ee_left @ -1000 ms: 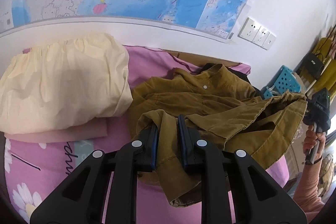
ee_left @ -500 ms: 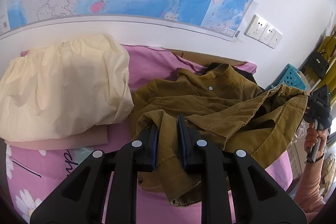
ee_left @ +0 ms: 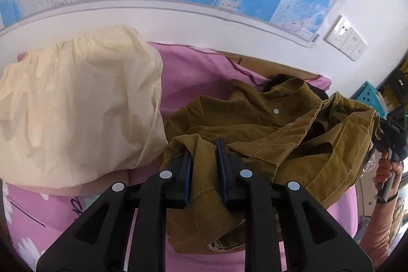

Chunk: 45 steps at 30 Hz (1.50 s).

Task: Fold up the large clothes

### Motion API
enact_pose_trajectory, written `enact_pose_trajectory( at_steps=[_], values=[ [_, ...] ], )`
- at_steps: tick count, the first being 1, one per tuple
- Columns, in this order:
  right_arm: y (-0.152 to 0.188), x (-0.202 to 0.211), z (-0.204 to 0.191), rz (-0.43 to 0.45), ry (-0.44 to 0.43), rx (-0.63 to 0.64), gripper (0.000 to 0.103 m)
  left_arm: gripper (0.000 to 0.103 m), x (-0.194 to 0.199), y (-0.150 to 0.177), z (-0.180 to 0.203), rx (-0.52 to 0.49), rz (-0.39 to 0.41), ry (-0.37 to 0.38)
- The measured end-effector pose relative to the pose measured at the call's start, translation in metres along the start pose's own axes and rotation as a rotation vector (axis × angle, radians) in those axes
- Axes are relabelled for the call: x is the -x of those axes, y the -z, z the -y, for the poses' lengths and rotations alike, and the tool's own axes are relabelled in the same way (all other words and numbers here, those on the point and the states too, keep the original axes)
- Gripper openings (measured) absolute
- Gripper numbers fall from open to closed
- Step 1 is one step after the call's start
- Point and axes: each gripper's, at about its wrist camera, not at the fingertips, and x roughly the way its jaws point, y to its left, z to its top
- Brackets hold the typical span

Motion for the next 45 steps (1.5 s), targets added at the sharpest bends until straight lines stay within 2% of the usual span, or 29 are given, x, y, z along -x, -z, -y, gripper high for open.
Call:
enact_pose_trajectory(
  at_steps=[10,14,18,19,21,23,26,27,28,30,31,33,35,36,37,38,39,41,43,45],
  values=[
    [-0.022,-0.045,0.016,-0.045,0.101,-0.035,0.011,0.021,-0.042,-0.012,-0.02,0.101,-0.07,0.008],
    [-0.027,-0.058,0.021,-0.055,0.144,-0.035,0.011,0.035,-0.038,-0.012,-0.024,0.141,-0.051,0.064],
    [-0.032,-0.071,0.026,-0.064,0.179,-0.044,0.011,0.051,-0.017,-0.006,-0.025,0.2,0.035,0.147],
    [-0.033,-0.074,0.027,-0.068,0.188,-0.048,0.011,0.058,-0.013,-0.005,-0.023,0.205,0.053,0.158],
    [-0.034,-0.083,0.03,-0.072,0.199,-0.068,0.011,0.081,0.005,0.002,-0.02,0.227,0.164,0.174],
    [-0.035,-0.089,0.031,-0.078,0.212,-0.074,0.011,0.092,0.023,0.009,-0.013,0.201,0.273,0.161],
    [-0.036,-0.092,0.029,-0.083,0.228,-0.073,0.011,0.096,0.036,0.015,0.004,0.128,0.331,0.209],
    [-0.036,-0.093,0.028,-0.087,0.232,-0.067,0.012,0.096,0.034,0.017,0.011,0.095,0.324,0.195],
    [-0.037,-0.093,0.027,-0.089,0.233,-0.064,0.012,0.096,0.027,0.018,0.023,0.033,0.299,0.147],
    [-0.038,-0.093,0.026,-0.092,0.231,-0.07,0.012,0.094,0.006,0.023,0.041,-0.064,0.241,0.104],
    [-0.039,-0.095,0.024,-0.093,0.233,-0.076,0.012,0.093,-0.011,0.025,0.049,-0.111,0.187,0.081],
    [-0.04,-0.097,0.024,-0.101,0.234,-0.091,0.014,0.083,-0.043,0.027,0.056,-0.147,0.113,0.0],
    [-0.042,-0.096,0.02,-0.117,0.216,-0.095,0.027,0.083,-0.071,0.025,0.051,-0.145,0.053,-0.057],
    [-0.043,-0.093,0.015,-0.119,0.198,-0.097,0.043,0.082,-0.079,0.024,0.045,-0.133,0.036,-0.077],
    [-0.043,-0.088,0.009,-0.113,0.186,-0.085,0.066,0.082,-0.091,0.021,0.038,-0.113,0.015,-0.09],
    [-0.044,-0.079,-0.004,-0.091,0.18,-0.041,0.076,0.082,-0.096,0.019,0.033,-0.105,0.009,-0.091],
    [-0.043,-0.069,-0.015,-0.066,0.173,0.006,0.079,0.083,-0.102,0.017,0.029,-0.094,0.002,-0.089],
    [-0.038,-0.053,-0.039,-0.053,0.123,0.1,0.079,0.084,-0.105,0.014,0.025,-0.086,-0.002,-0.085],
    [-0.028,-0.044,-0.057,-0.033,0.125,0.209,0.075,0.086,-0.106,0.011,0.024,-0.094,0.001,-0.096],
    [-0.012,-0.053,-0.075,-0.034,0.255,0.387,0.073,0.088,-0.11,0.007,0.023,-0.09,-0.009,-0.097]
  ],
)
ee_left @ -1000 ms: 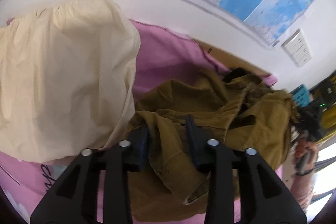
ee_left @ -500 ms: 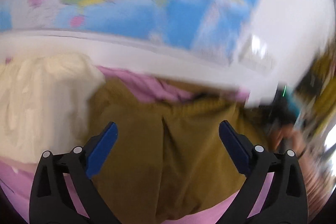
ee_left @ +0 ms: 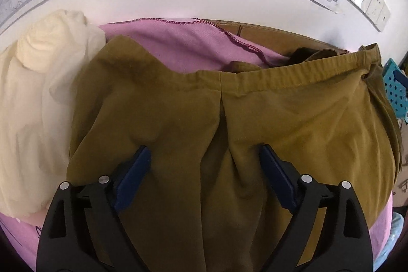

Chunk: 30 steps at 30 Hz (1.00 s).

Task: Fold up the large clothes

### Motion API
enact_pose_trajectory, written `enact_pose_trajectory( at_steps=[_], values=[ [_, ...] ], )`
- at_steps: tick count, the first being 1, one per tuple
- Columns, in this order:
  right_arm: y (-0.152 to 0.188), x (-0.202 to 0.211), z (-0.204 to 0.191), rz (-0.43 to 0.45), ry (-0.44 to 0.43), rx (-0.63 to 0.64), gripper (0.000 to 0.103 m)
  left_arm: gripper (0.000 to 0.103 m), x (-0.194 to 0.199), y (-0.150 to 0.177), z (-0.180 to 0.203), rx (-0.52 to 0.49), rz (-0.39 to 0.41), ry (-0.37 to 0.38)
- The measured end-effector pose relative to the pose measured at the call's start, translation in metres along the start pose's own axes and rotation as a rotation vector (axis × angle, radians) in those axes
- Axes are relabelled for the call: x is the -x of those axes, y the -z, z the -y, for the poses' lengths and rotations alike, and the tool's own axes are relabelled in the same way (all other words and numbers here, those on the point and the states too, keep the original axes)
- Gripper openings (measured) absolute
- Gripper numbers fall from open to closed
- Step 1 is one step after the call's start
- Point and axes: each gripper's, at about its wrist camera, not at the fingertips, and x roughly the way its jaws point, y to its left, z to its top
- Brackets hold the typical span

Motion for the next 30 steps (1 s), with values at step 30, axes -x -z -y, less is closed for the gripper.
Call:
enact_pose_trajectory(
  at_steps=[30],
  values=[
    [0.212,0.041,0.066,-0.134,-0.262,-0.489,0.076,0.097,0.059,0.136,-0.08,0.234,0.02,0.247]
  ],
)
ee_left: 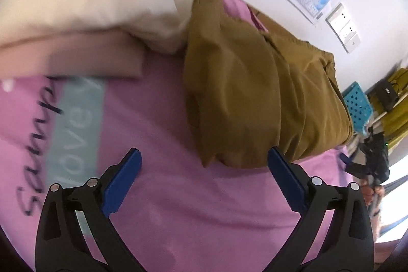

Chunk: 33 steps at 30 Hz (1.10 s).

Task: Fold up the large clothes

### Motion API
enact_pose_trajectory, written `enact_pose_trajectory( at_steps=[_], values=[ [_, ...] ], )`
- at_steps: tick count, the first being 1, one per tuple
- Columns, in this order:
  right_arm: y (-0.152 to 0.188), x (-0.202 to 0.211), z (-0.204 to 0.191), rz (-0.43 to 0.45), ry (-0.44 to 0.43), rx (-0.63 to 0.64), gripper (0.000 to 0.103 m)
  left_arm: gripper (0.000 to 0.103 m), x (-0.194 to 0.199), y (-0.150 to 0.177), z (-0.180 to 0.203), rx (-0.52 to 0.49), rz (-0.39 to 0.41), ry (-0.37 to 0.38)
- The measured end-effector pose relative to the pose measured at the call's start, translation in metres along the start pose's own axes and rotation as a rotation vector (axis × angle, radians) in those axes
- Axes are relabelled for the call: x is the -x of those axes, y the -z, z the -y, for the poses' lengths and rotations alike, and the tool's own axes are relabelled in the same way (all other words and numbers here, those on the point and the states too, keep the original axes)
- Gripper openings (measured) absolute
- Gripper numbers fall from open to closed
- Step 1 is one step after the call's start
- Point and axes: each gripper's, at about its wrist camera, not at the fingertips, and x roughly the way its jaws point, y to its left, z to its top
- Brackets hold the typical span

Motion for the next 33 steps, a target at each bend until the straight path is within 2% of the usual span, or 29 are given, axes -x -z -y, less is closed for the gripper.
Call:
enact_pose_trajectory(
  at_steps=[3,5,7,8,9,10,11,12,13,15,18,20,23,25,26,28,29,30,32,33],
  values=[
    [-0.007,-0.011,-0.004,0.042,-0.02,-0.016,0.076,0.097,-0.006,-0.002,0.009,-0.028,0.007,0.021],
    [-0.014,-0.018,-0.003,0.097,-0.002,-0.047,0.076,0.097,-0.013,-0.007,0.018,-0.034,0.0,0.055],
    [-0.019,-0.025,-0.006,0.135,0.013,-0.063,0.077,0.097,-0.022,-0.014,0.026,-0.042,0.002,0.048],
    [-0.02,-0.029,-0.01,0.142,0.031,-0.058,0.077,0.093,-0.025,-0.017,0.029,-0.041,0.001,0.055],
    [-0.021,-0.032,-0.012,0.15,0.049,-0.053,0.074,0.086,-0.026,-0.019,0.03,-0.029,-0.001,0.06],
    [-0.021,-0.033,-0.014,0.159,0.06,-0.048,0.054,0.078,-0.025,-0.022,0.032,-0.019,0.0,0.063],
    [-0.022,-0.034,-0.018,0.147,0.047,-0.023,0.039,0.064,-0.023,-0.024,0.033,-0.023,-0.005,0.058],
    [-0.024,-0.032,-0.024,0.148,0.058,0.006,0.03,0.055,-0.017,-0.026,0.037,-0.032,0.002,0.04],
    [-0.025,-0.03,-0.031,0.153,0.075,0.036,0.023,0.05,-0.01,-0.027,0.039,-0.037,0.013,0.042],
    [-0.023,-0.021,-0.053,0.167,0.1,0.136,0.018,0.038,0.009,-0.03,0.045,-0.048,0.049,0.068],
    [-0.01,0.009,-0.09,0.194,0.061,0.269,0.016,0.037,0.045,-0.03,0.053,-0.06,0.087,0.115],
    [0.008,0.03,-0.108,0.2,0.041,0.364,0.016,0.037,0.07,-0.018,0.058,-0.104,0.101,0.144],
    [0.038,0.051,-0.098,0.145,0.021,0.379,0.016,0.038,0.086,0.008,0.058,-0.152,0.084,0.181],
    [0.056,0.047,-0.071,0.074,0.08,0.334,0.019,0.044,0.08,0.031,0.055,-0.19,0.026,0.165],
    [0.063,0.04,-0.054,0.017,0.114,0.288,0.021,0.047,0.068,0.043,0.052,-0.202,-0.028,0.11],
    [0.073,0.03,-0.025,-0.049,0.19,0.211,0.036,0.056,0.052,0.06,0.044,-0.21,-0.097,0.041],
    [0.079,0.03,-0.012,-0.063,0.196,0.173,0.042,0.061,0.051,0.065,0.041,-0.208,-0.101,0.023],
    [0.081,0.035,-0.01,-0.053,0.221,0.164,0.057,0.061,0.054,0.066,0.039,-0.201,-0.096,0.03],
    [0.083,0.051,-0.019,-0.036,0.232,0.193,0.062,0.063,0.073,0.062,0.039,-0.19,-0.045,0.058],
    [0.083,0.061,-0.027,-0.027,0.244,0.22,0.063,0.073,0.088,0.059,0.042,-0.207,0.007,0.046]
  ],
)
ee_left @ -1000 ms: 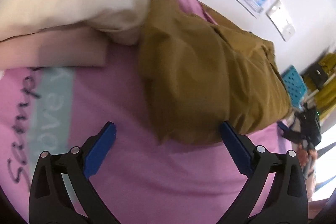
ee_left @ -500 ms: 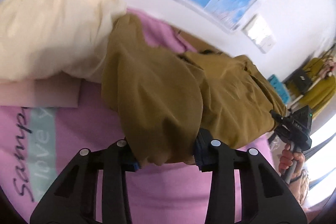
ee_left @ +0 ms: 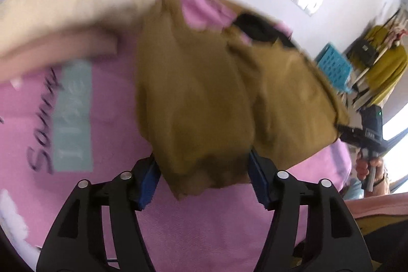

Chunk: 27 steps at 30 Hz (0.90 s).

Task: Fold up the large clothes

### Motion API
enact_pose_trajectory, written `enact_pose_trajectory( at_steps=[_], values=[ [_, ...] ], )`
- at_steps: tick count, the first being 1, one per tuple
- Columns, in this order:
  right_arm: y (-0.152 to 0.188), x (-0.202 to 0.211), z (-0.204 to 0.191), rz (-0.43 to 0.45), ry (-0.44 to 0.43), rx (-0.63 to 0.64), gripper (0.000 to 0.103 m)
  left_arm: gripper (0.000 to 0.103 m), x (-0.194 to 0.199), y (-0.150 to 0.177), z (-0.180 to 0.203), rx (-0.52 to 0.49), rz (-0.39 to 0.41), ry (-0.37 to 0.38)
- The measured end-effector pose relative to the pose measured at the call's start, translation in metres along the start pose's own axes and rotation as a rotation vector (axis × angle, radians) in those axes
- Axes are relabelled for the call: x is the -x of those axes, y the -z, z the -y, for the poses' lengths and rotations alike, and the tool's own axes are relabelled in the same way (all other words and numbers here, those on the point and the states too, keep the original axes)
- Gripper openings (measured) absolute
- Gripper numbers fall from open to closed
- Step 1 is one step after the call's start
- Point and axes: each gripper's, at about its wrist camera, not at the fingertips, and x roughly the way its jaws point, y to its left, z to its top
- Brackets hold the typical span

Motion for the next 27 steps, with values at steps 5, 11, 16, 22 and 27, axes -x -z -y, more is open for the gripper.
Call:
enact_pose_trajectory(
  at_steps=[5,11,16,22,27],
  values=[
    [-0.002,0.052,-0.035,0.084,0.105,0.196,0.064,0.087,0.033,-0.024,0.016,-0.075,0.135,-0.131],
    [-0.037,0.045,-0.065,0.258,0.067,0.286,0.064,0.087,-0.025,-0.062,0.027,-0.175,0.058,-0.199],
    [-0.064,-0.038,-0.053,0.134,0.132,0.259,0.059,0.087,-0.081,-0.076,0.005,-0.117,-0.038,-0.225],
    [-0.077,-0.041,-0.008,0.106,0.034,0.041,0.048,0.087,-0.075,-0.08,-0.027,-0.001,-0.054,-0.161],
    [-0.087,-0.014,-0.043,0.194,0.047,0.168,0.055,0.086,-0.064,-0.1,-0.011,-0.1,-0.007,-0.203]
  ],
)
